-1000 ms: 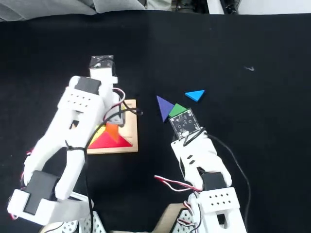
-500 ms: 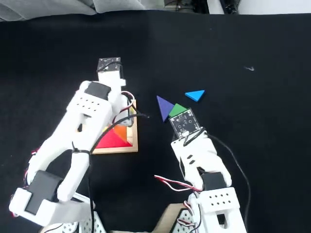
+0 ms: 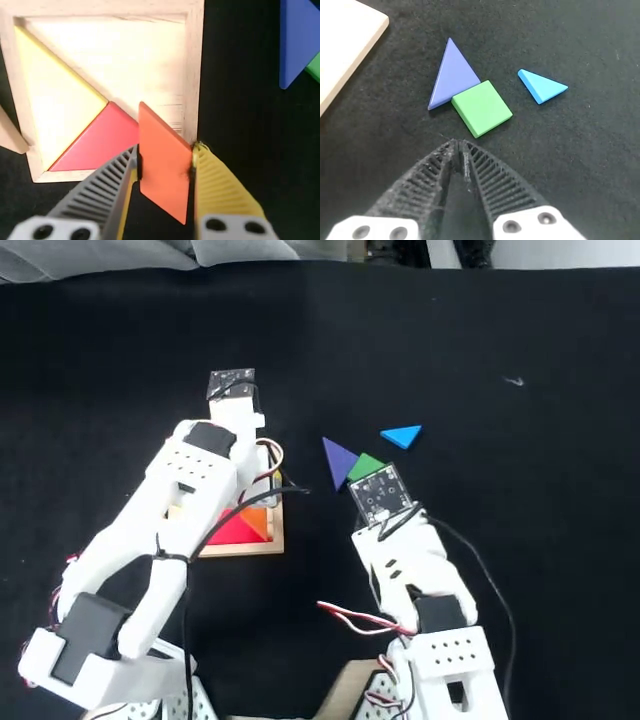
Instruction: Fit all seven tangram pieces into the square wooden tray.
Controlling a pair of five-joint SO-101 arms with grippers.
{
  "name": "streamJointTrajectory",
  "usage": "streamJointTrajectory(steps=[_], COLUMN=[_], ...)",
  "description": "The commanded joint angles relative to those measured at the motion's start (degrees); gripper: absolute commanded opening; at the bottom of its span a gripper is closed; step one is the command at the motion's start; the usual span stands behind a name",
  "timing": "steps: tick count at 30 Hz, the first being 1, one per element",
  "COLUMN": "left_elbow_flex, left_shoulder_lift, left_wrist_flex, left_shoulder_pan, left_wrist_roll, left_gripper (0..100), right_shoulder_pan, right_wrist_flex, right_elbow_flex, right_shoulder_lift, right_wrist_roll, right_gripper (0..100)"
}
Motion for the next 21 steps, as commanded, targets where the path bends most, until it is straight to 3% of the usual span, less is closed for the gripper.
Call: streamJointTrajectory(steps=[1,4,11,21], left_elbow_flex=[-0.31,-0.31,-0.13,1.36], left_shoulder_lift=[-2.20,-1.76,-1.67,-1.58], left_wrist_flex=[-0.53,-0.53,-0.35,2.11], left_shoulder_pan=[0.48,0.48,0.04,0.57], left_wrist_roll=[0.53,0.97,13.63,13.63], left_gripper=[13,13,13,13], right_shoulder_pan=[-0.97,-0.97,-0.97,-1.05], right_wrist_flex=[-1.32,-1.32,-1.32,-1.32], right_elbow_flex=[-0.22,-0.22,-0.22,-0.22], right_shoulder_lift=[-1.10,-1.10,-1.10,-1.10], right_wrist_roll=[0.44,0.44,0.44,0.44], right_gripper=[1.2,1.2,1.2,1.2])
